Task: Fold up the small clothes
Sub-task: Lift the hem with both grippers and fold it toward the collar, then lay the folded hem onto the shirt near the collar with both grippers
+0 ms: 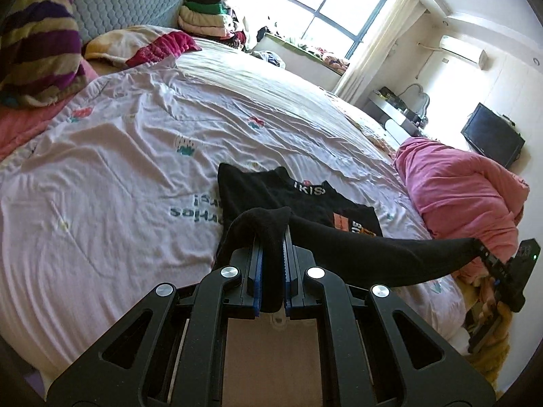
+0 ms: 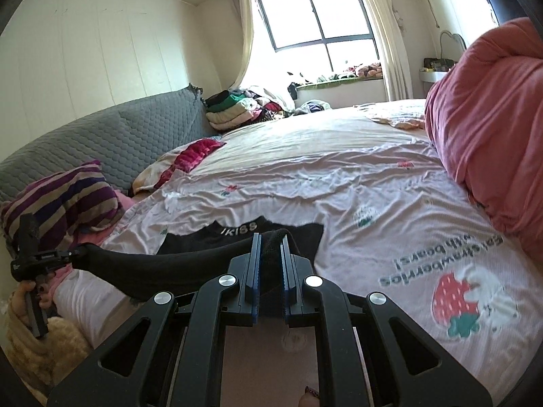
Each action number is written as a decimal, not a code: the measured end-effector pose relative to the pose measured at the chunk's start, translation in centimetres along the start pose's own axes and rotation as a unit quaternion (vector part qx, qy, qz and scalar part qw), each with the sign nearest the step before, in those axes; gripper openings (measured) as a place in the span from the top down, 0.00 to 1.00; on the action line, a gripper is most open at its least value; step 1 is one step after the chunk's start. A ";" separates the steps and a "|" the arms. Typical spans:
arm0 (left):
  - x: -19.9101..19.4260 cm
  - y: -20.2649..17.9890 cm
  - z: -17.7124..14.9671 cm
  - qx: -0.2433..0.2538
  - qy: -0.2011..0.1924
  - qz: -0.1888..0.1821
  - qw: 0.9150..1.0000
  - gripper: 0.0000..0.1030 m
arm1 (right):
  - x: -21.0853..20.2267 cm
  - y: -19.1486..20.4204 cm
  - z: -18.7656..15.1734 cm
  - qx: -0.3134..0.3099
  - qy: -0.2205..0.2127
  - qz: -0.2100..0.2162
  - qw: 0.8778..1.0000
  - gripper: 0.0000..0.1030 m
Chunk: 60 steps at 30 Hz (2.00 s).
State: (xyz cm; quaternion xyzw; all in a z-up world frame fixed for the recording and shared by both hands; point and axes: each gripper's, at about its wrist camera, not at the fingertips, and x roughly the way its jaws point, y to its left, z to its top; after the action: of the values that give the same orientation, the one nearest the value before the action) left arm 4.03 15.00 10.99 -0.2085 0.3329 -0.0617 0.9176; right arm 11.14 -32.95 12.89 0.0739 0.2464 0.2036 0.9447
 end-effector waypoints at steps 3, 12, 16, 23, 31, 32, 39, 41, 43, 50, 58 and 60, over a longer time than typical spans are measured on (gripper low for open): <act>0.7 -0.3 0.9 0.007 0.000 0.007 1.000 0.97 | 1.3 -0.2 0.8 0.000 0.000 -0.003 1.000 0.92; 2.7 -0.9 3.6 0.029 -0.004 0.025 0.999 0.97 | 4.7 -1.3 2.7 0.014 0.003 -0.015 1.000 0.92; 3.7 -0.9 4.4 0.037 -0.001 0.034 0.999 0.97 | 5.9 -1.4 3.3 0.012 0.004 -0.018 1.000 0.92; 5.5 -0.8 5.6 0.044 0.002 0.046 0.998 0.97 | 8.2 -1.2 4.2 -0.006 0.012 -0.036 0.999 0.92; 8.9 0.5 5.7 0.043 0.007 0.067 0.997 0.97 | 12.2 -1.7 3.7 -0.026 0.037 -0.061 0.997 0.92; 9.4 0.6 5.7 0.044 0.009 0.070 0.997 0.97 | 12.9 -1.7 3.4 -0.031 0.042 -0.066 0.996 0.92; 13.6 1.5 5.4 0.054 0.036 0.094 0.993 0.97 | 17.3 -3.2 1.3 -0.040 0.083 -0.085 0.992 0.92; 14.7 1.8 5.1 0.054 0.047 0.100 0.992 0.97 | 18.6 -3.7 0.6 -0.039 0.098 -0.088 0.990 0.92; 15.5 2.2 4.9 0.048 0.054 0.104 0.992 0.97 | 19.6 -3.9 0.2 -0.042 0.109 -0.091 0.989 0.92; 16.3 2.7 4.7 0.030 0.063 0.107 0.992 0.94 | 21.1 -4.5 -0.1 -0.033 0.116 -0.096 0.988 0.83; 14.2 1.3 5.0 0.042 0.037 0.112 0.992 0.77 | 19.3 -4.1 0.5 -0.035 0.088 -0.090 0.991 0.64; 13.3 1.0 5.0 0.044 0.025 0.111 0.993 0.77 | 19.0 -3.9 0.4 -0.038 0.086 -0.087 0.992 0.64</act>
State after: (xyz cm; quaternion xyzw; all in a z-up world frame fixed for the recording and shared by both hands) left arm 17.47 14.25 6.24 -0.1285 0.3740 0.0203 0.9183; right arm 27.80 -28.49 4.08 -0.0015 0.3243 0.1352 0.9362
